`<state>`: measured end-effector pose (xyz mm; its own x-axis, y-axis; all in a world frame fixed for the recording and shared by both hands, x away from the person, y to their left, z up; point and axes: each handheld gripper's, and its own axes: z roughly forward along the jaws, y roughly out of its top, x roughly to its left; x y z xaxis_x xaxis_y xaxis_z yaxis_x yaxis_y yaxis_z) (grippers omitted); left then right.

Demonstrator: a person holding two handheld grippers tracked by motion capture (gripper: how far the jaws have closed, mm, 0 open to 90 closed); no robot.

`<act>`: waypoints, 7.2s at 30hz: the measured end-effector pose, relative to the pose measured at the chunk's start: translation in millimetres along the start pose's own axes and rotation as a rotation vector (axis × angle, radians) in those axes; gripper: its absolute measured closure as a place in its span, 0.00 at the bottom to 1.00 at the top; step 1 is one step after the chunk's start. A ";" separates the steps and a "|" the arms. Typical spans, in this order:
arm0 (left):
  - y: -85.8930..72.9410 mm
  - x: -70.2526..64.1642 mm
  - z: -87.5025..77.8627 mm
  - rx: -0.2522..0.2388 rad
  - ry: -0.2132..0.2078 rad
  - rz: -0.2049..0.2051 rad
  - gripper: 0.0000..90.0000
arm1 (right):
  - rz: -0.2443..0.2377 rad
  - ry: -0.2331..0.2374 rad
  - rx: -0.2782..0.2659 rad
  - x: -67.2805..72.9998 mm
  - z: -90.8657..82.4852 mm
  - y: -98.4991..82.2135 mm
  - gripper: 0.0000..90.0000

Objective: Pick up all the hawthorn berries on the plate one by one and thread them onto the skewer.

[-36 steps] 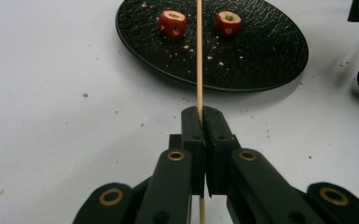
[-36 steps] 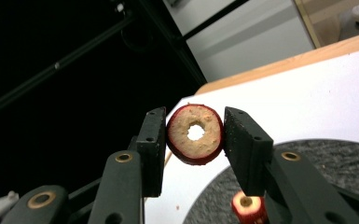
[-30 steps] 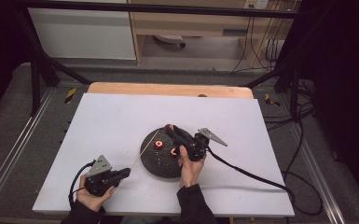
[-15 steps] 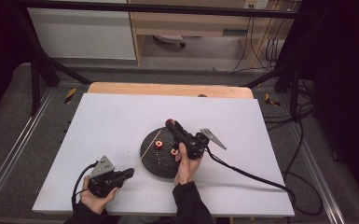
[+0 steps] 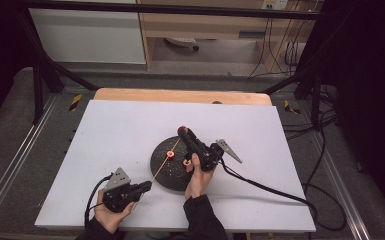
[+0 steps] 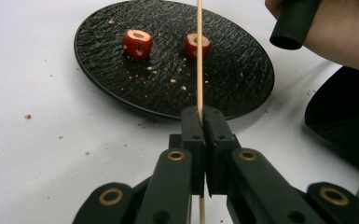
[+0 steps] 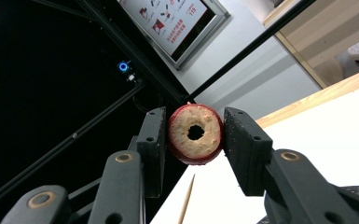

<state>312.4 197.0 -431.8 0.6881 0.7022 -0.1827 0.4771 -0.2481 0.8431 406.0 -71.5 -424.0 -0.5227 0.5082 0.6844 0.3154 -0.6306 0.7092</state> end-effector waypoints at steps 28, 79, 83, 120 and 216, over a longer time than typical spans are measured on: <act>-1.4 -5.6 2.9 -0.029 0.004 -0.012 0.98 | 0.007 0.013 -0.010 0.3 -1.0 -2.3 0.68; 4.8 -28.0 24.5 -0.082 0.008 -0.154 0.99 | 0.079 0.051 0.001 2.1 -4.7 -7.6 0.69; 7.3 -28.4 26.9 -0.072 -0.002 -0.164 0.99 | 0.060 0.055 -0.005 4.2 -6.1 -5.1 0.69; 23.0 -21.6 27.6 -0.083 0.040 -0.135 0.98 | 0.051 0.066 0.137 3.7 -7.8 -6.4 0.69; -3.5 37.4 -26.2 0.134 0.082 0.050 0.98 | -0.670 -0.211 1.327 -8.4 53.6 24.6 0.49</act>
<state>322.0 241.6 -428.3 0.6684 0.7375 -0.0961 0.5160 -0.3668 0.7740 460.6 -59.9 -403.2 -0.7727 0.6254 0.1089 0.6002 0.6637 0.4465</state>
